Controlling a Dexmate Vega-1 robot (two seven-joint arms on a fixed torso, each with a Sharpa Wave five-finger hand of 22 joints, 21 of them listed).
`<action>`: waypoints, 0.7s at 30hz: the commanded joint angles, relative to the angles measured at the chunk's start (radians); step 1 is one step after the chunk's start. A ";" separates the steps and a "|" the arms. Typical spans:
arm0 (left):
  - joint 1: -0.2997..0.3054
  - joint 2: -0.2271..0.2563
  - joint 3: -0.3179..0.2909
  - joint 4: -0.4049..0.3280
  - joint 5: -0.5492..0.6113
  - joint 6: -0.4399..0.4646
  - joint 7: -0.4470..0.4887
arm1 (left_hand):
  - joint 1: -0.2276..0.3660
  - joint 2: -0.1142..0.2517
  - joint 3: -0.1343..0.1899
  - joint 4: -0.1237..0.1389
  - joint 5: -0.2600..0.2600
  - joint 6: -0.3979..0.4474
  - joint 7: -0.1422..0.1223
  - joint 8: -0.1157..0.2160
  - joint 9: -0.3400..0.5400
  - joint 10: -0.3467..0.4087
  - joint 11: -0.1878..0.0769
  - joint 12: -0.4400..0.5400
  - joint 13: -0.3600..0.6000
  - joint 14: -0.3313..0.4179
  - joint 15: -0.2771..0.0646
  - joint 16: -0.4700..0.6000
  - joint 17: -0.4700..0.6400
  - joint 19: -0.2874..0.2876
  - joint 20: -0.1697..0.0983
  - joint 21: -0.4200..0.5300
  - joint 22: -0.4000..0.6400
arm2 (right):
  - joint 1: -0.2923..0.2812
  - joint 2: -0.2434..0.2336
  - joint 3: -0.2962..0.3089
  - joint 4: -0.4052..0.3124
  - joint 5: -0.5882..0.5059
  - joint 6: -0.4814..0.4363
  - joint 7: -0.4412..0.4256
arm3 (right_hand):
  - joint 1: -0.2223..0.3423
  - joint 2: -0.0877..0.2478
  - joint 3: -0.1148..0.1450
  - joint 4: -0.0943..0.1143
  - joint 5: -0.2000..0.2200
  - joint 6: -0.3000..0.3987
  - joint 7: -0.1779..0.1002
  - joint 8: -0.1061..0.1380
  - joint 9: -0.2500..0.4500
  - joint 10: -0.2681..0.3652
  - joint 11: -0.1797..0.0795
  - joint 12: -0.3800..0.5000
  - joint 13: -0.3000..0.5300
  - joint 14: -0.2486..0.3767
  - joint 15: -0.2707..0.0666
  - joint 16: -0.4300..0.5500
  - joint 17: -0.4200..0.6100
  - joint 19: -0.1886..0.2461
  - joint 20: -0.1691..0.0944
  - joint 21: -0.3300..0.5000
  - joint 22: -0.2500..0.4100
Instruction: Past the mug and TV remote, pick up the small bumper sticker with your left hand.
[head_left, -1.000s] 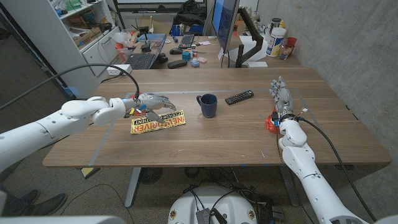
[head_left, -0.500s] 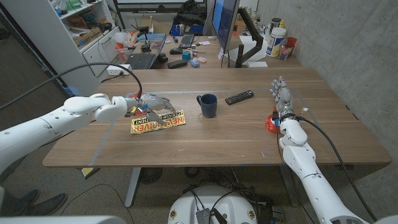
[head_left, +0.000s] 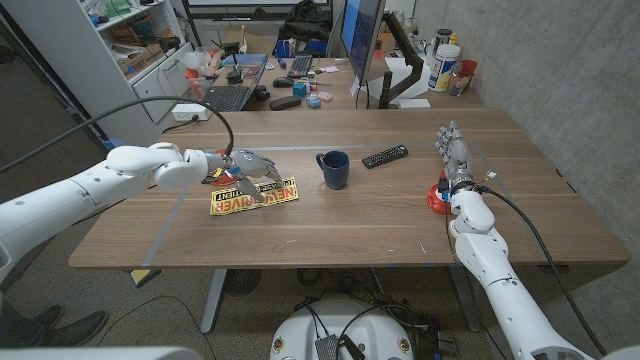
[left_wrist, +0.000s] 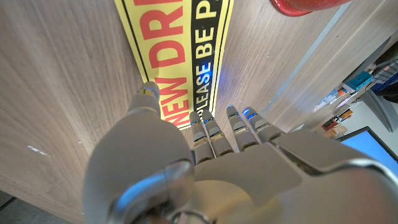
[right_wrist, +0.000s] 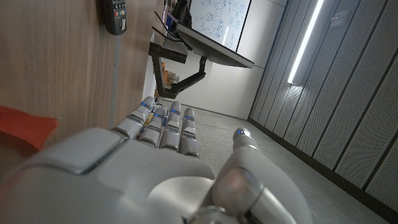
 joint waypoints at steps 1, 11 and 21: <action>-0.038 -0.013 0.025 0.009 0.030 -0.035 -0.049 | 0.002 -0.006 -0.006 0.003 0.007 0.013 -0.003 0.009 0.005 0.016 0.001 0.005 0.000 0.014 -0.122 0.009 0.003 0.007 -0.004 0.006 0.001 | 0.002 0.002 0.005 0.002 0.005 -0.003 0.002 | -0.005 -0.003 -0.005 0.000 0.006 0.009 -0.002 -0.001 0.002 0.010 0.002 -0.004 0.003 0.003 0.001 -0.001 0.001 -0.004 0.000 0.000 0.002; -0.021 -0.019 0.023 0.000 0.033 0.000 -0.035 | 0.005 -0.006 -0.007 0.003 0.010 0.007 0.001 0.006 0.005 0.013 0.001 0.001 -0.001 0.014 -0.118 0.008 0.002 0.005 -0.001 0.005 0.001 | -0.002 -0.002 0.011 0.001 0.010 -0.005 0.009 | -0.005 -0.003 -0.005 -0.001 0.006 0.009 -0.004 -0.002 0.002 0.009 0.003 -0.004 0.003 0.003 0.000 -0.001 0.001 -0.007 0.002 -0.001 0.002; -0.017 -0.040 0.037 0.015 0.040 0.027 -0.011 | 0.008 -0.004 -0.007 0.003 0.012 0.005 0.005 0.004 0.004 0.011 0.000 -0.003 -0.001 0.019 -0.102 0.009 0.003 0.005 0.007 0.006 0.001 | 0.004 -0.002 0.016 0.015 0.016 -0.005 0.017 | -0.006 -0.003 -0.006 -0.001 0.006 0.008 -0.003 -0.002 0.002 0.008 0.003 -0.004 0.003 0.003 0.001 -0.001 0.001 -0.008 0.003 -0.001 0.002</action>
